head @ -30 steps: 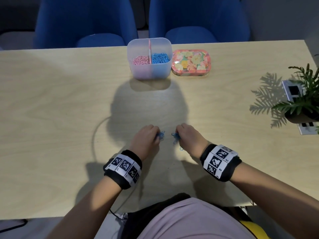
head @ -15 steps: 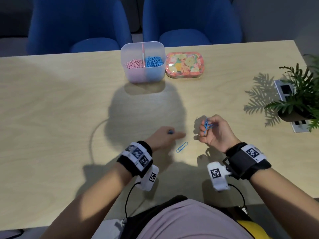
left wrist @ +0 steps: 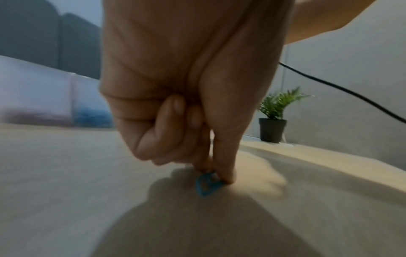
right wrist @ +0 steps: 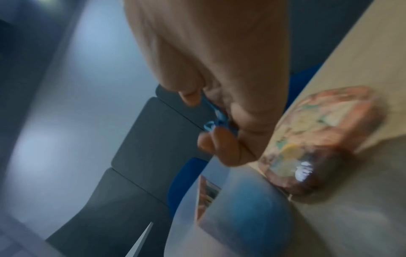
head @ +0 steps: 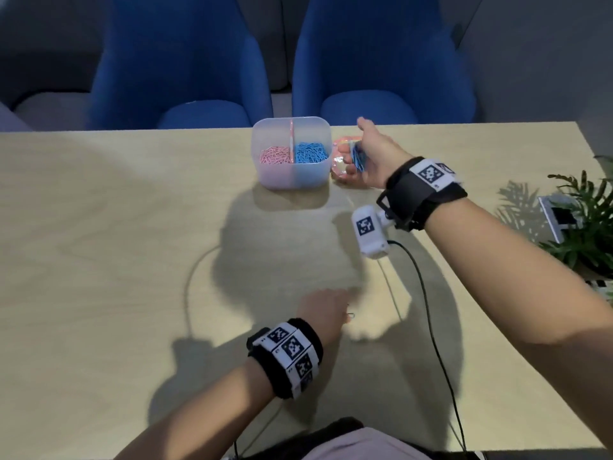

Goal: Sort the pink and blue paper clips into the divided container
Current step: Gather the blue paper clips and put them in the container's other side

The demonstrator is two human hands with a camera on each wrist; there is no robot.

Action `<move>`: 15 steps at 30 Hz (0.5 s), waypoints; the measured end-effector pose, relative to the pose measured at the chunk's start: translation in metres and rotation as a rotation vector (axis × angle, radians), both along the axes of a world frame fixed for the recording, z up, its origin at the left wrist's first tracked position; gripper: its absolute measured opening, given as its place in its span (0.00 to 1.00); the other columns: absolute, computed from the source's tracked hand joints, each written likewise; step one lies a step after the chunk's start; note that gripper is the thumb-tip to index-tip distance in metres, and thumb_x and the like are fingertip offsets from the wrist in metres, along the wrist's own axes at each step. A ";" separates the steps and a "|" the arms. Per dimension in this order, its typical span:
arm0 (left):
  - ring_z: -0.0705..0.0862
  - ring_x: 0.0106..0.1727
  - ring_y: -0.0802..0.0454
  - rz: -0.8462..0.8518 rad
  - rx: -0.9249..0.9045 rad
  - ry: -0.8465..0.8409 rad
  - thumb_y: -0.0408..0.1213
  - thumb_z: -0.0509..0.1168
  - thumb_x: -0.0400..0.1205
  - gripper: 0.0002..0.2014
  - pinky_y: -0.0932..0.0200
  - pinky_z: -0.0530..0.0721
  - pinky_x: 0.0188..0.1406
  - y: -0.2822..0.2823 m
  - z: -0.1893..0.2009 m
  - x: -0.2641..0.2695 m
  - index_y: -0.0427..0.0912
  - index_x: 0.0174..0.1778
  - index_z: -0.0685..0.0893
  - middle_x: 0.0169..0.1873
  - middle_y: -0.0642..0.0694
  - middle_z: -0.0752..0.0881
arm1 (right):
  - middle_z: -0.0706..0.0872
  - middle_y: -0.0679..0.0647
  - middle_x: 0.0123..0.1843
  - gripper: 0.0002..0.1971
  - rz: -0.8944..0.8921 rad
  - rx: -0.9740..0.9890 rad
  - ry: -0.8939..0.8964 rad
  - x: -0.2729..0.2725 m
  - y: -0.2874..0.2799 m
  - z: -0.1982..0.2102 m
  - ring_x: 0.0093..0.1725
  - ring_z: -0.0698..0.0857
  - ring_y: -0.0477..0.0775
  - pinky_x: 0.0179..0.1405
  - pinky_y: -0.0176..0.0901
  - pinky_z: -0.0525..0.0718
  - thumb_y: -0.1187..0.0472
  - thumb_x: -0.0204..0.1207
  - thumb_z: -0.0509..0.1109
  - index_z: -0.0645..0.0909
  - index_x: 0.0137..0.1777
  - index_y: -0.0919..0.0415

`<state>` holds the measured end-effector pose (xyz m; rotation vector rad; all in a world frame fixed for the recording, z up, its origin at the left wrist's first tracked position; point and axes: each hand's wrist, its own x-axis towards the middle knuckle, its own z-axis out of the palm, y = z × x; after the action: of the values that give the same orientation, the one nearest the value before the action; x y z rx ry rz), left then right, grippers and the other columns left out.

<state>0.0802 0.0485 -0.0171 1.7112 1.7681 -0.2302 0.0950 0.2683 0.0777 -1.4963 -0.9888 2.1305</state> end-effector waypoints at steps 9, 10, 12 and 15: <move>0.80 0.57 0.36 0.382 0.141 -0.138 0.37 0.54 0.85 0.12 0.50 0.75 0.52 0.054 0.036 -0.072 0.31 0.55 0.74 0.56 0.31 0.82 | 0.74 0.57 0.48 0.08 0.177 0.222 -0.187 -0.054 0.033 0.008 0.37 0.76 0.50 0.35 0.41 0.81 0.68 0.79 0.55 0.68 0.39 0.58; 0.80 0.57 0.35 0.405 0.184 -0.137 0.36 0.54 0.85 0.12 0.50 0.75 0.51 0.067 0.044 -0.081 0.30 0.54 0.75 0.55 0.30 0.82 | 0.73 0.55 0.43 0.11 0.187 0.241 -0.189 -0.053 0.033 0.005 0.36 0.74 0.48 0.36 0.39 0.79 0.69 0.79 0.55 0.66 0.36 0.56; 0.80 0.58 0.35 0.433 0.273 -0.140 0.33 0.54 0.84 0.12 0.49 0.74 0.52 0.096 0.060 -0.097 0.28 0.55 0.75 0.55 0.28 0.82 | 0.70 0.52 0.37 0.14 0.180 0.275 -0.196 -0.049 0.031 0.003 0.35 0.72 0.47 0.39 0.37 0.77 0.69 0.78 0.55 0.63 0.33 0.54; 0.80 0.61 0.37 0.486 0.381 -0.099 0.33 0.56 0.84 0.13 0.50 0.75 0.57 0.143 0.079 -0.110 0.31 0.60 0.76 0.59 0.31 0.82 | 0.67 0.56 0.34 0.15 0.133 0.352 -0.166 -0.034 0.028 0.003 0.31 0.68 0.48 0.29 0.34 0.72 0.73 0.77 0.56 0.65 0.31 0.57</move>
<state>-0.0294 0.1912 0.0619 1.4376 2.1839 0.4195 0.0612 0.2959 0.0806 -1.4784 -1.4728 1.8128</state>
